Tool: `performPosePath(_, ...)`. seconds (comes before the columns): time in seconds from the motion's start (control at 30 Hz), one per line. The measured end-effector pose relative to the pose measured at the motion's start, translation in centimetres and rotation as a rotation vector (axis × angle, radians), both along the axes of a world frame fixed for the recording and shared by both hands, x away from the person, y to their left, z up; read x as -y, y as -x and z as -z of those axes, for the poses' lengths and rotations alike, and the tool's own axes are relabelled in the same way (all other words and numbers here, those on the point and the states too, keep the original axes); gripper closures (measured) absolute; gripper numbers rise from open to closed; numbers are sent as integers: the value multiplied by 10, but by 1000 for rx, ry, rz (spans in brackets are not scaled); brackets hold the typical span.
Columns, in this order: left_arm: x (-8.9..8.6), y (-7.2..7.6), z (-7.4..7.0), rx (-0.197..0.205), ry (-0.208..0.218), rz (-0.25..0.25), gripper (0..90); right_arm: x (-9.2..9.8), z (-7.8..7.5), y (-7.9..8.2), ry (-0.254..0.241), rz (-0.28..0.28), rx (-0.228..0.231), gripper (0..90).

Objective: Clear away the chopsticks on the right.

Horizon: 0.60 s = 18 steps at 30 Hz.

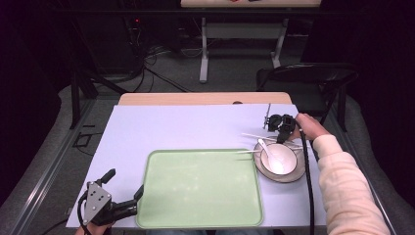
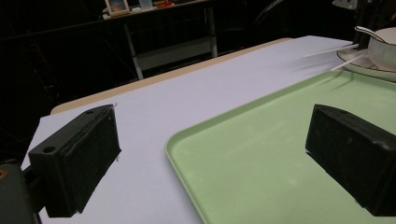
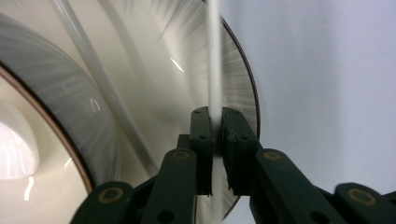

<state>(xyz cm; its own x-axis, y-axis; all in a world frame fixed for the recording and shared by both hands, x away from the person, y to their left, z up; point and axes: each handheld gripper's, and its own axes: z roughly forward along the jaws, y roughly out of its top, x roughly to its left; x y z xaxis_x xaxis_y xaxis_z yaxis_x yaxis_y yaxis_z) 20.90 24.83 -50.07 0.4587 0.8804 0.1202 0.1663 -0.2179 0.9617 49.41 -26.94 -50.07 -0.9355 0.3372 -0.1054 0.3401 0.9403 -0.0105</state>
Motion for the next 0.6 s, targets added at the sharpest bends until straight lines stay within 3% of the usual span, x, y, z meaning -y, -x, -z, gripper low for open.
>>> performPosePath(0.23,0,0,0,2,3,1,27,1,-3,1,14,12,22,844)
performPosePath(0.43,0,0,0,3,-2,2,26,-1,-18,6,30,2,63,844)
performPosePath(0.6,1,0,0,2,-4,3,27,-4,-32,12,-12,50,85,844)
